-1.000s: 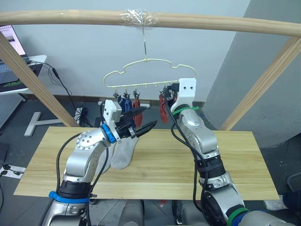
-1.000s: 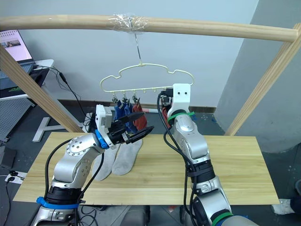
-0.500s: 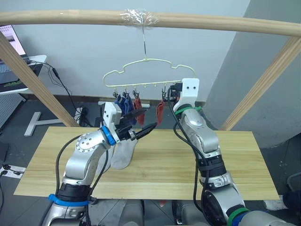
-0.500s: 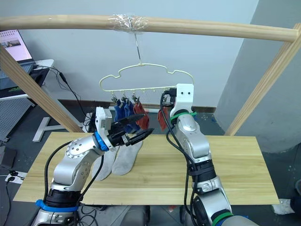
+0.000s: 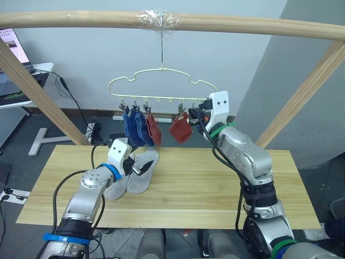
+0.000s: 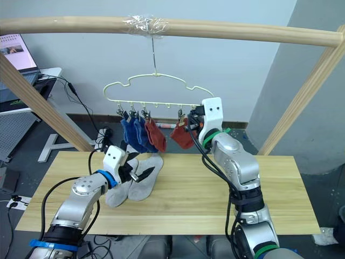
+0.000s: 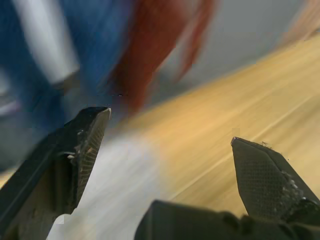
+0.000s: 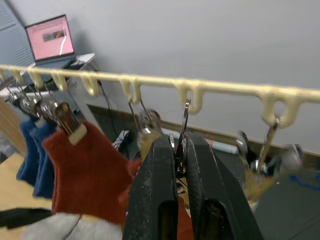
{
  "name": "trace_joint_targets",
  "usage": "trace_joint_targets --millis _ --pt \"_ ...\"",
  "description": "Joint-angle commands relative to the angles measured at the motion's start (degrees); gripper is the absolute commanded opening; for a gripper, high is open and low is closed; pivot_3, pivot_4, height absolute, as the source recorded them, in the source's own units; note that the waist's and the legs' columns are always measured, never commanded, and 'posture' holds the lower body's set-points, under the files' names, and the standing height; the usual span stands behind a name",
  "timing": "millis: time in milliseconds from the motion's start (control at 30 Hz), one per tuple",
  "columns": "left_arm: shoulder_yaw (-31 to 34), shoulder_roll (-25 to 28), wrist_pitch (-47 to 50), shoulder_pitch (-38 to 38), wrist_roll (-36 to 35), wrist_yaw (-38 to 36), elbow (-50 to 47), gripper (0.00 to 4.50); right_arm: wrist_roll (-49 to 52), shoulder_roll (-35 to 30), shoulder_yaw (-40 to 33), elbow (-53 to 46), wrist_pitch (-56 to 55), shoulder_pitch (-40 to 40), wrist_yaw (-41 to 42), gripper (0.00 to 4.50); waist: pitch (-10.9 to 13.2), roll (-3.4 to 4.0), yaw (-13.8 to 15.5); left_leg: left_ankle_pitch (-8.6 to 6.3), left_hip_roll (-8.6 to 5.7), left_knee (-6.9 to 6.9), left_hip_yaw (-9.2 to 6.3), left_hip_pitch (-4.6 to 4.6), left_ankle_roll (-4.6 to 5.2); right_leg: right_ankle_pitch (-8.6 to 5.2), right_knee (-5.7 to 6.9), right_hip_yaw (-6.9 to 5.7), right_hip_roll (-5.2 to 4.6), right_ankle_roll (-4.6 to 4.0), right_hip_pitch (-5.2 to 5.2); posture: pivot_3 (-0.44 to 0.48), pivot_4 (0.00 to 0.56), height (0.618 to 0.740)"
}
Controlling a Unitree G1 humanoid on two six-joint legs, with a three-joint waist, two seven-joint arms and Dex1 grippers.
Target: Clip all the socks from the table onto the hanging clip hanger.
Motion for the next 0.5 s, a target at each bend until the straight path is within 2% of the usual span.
trace_joint_targets --millis 33,233,300,433,467,500 --pt "-2.37 -2.79 -3.25 -4.09 3.60 3.39 6.51 4.48 1.31 0.56 -1.20 -3.38 1.19 -0.22 -0.40 0.00 0.03 -0.01 0.43 0.00 -0.01 0.00 0.00 -0.01 0.00 0.00 0.00 -0.01 0.00 0.00 0.00 0.224 0.203 0.740" --pt "-3.60 -5.00 -4.72 -8.90 6.71 6.67 18.19 4.48 1.21 0.16 -1.65 -3.90 2.07 -0.46 -0.74 0.00 0.08 -0.05 0.93 0.00 0.01 0.01 -0.03 -0.01 0.00 0.01 0.03 -0.03 0.04 0.01 0.00 0.199 0.203 0.740" --pt "-3.27 -5.12 -2.83 -10.25 7.20 7.79 21.80 4.48 1.09 -0.23 -2.02 -4.08 2.26 -0.56 -0.90 0.00 0.08 -0.05 1.00 0.00 0.01 0.00 -0.02 -0.01 0.00 0.01 0.01 -0.01 0.04 0.01 -0.01 0.199 0.203 0.740" --pt "-1.91 -6.50 7.30 -10.43 3.15 2.45 24.34 4.48 1.15 -0.51 -2.60 -4.61 2.56 -0.39 -1.40 0.00 0.07 -0.04 0.90 0.00 0.00 -0.01 -0.03 0.04 0.00 0.00 0.03 -0.04 0.04 0.00 0.04 0.189 0.201 0.740" --pt "-1.99 -6.35 8.49 -10.02 2.75 1.16 23.89 4.10 1.09 -0.55 -2.57 -4.71 2.57 -0.34 -1.46 0.00 0.07 -0.04 0.81 0.00 0.00 0.01 -0.02 0.06 0.00 0.00 0.03 -0.02 0.04 0.01 0.05 0.184 0.199 0.740" --pt "-2.05 -6.22 9.30 -9.72 2.55 0.28 23.45 3.93 1.04 -0.57 -2.56 -4.79 2.58 -0.30 -1.51 0.00 0.06 -0.03 0.64 0.00 0.00 0.01 -0.02 0.07 0.00 0.01 0.03 -0.02 0.04 0.01 0.07 0.184 0.199 0.740"
